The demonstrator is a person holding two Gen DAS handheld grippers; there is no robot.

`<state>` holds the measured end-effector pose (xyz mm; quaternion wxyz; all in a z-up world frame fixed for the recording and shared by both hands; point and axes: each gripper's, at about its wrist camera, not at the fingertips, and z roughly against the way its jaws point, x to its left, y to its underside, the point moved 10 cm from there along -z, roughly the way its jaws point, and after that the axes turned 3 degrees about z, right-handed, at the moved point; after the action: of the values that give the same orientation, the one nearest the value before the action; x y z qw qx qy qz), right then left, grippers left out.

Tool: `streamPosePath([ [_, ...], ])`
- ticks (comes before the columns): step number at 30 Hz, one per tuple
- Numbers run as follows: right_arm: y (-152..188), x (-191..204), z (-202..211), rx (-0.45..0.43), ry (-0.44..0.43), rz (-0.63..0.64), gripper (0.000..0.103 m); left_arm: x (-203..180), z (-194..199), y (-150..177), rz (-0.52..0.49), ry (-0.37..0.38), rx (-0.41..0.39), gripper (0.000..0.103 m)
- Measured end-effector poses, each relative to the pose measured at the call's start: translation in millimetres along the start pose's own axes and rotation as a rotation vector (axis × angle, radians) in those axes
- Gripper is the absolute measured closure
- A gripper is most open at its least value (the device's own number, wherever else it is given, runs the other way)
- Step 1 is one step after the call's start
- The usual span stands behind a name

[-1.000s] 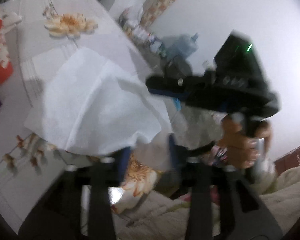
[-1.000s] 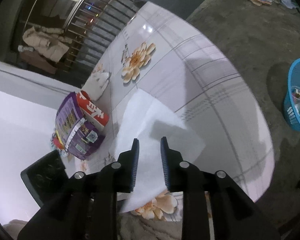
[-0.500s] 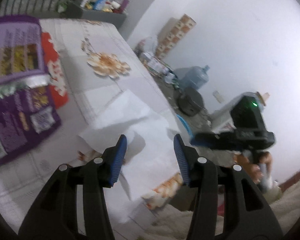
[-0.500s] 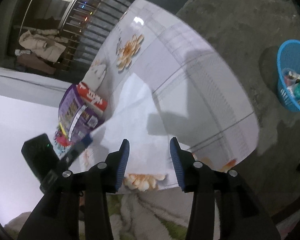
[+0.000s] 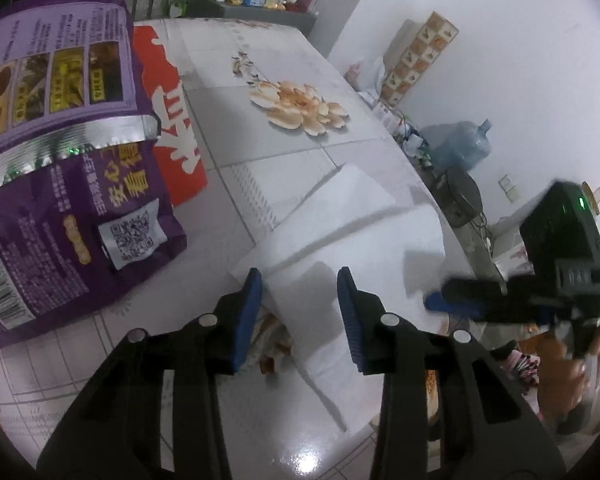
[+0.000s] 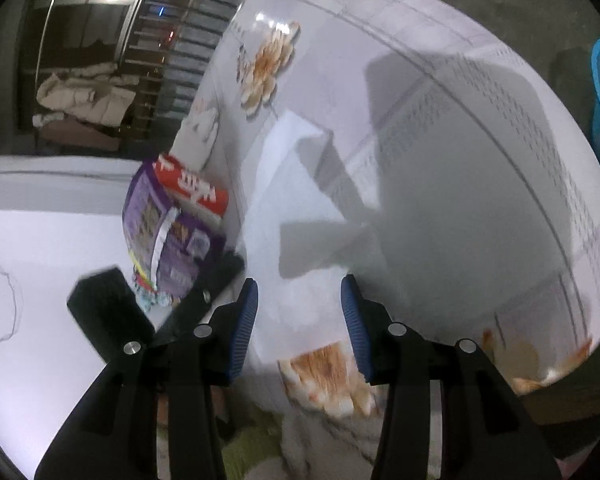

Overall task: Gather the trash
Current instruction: 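Close the right tool on the white tissue paper and lift it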

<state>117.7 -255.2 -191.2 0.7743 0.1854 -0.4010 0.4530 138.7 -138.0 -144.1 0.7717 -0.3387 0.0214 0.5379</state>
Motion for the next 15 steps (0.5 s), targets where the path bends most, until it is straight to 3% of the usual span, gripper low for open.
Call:
streamPosePath([
  [5,-23,10,-12,-0.028,0.037,0.029,0.060,-6,-3,5,0.007,0.045,0.024,0.076],
  [15,-51,38,-42,-0.030,0.154,0.216,0.060,-59,-22,32,-0.046,0.255,0.121,0.082],
])
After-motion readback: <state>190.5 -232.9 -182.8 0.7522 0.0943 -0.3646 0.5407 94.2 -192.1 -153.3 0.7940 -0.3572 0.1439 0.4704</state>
